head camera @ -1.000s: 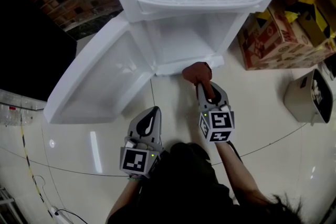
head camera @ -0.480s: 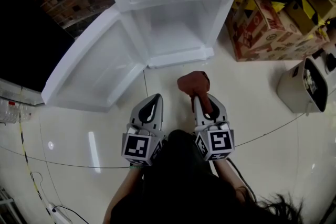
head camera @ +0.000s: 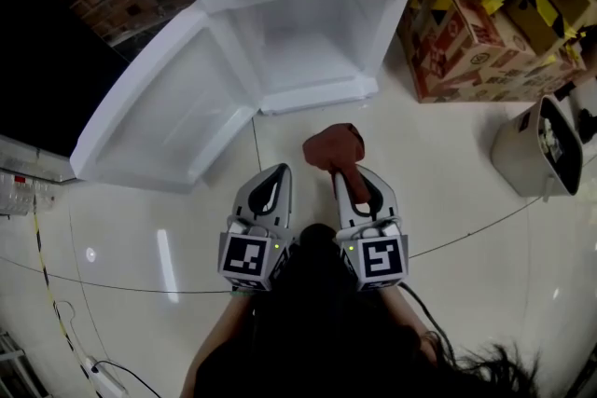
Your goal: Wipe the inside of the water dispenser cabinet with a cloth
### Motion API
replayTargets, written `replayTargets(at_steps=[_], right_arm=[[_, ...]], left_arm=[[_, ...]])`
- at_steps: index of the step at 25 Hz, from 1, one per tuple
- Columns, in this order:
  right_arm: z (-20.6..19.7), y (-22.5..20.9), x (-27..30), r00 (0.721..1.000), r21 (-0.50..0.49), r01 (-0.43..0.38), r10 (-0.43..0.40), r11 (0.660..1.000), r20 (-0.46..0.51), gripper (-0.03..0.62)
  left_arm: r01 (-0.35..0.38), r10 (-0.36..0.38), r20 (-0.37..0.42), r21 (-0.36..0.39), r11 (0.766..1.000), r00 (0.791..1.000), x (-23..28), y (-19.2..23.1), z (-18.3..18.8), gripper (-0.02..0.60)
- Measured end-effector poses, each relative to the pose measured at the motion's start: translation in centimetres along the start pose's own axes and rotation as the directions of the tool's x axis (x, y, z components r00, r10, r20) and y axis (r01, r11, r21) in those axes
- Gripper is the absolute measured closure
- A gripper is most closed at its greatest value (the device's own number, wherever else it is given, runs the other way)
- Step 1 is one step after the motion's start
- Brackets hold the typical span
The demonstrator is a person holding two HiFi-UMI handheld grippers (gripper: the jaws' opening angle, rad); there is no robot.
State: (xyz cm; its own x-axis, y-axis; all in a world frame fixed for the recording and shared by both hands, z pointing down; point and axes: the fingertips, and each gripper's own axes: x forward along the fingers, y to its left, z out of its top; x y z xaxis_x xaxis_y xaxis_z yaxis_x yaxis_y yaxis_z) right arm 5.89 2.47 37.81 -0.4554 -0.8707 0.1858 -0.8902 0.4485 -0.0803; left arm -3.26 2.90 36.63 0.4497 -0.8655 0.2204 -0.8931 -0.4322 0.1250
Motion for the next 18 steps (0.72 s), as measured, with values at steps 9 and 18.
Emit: replayTargets(at_steps=[9,18], right_arm=[[0.5,0.6,0.3,1.000,-0.050,-0.013,0.014,0.999,0.005,0.520],[-0.1,0.5,1.1,1.000,-0.032,-0.015,0.015,0.999,0.001,0.520]], left_arm=[[-0.010,0.010,0.003,-0.012,1.000,1.000,-0.1,0.4,-0.3,0.604],[-0.017,0.017,-0.001,-0.013,1.000,1.000,0.3,1.1,-0.5,0.604]])
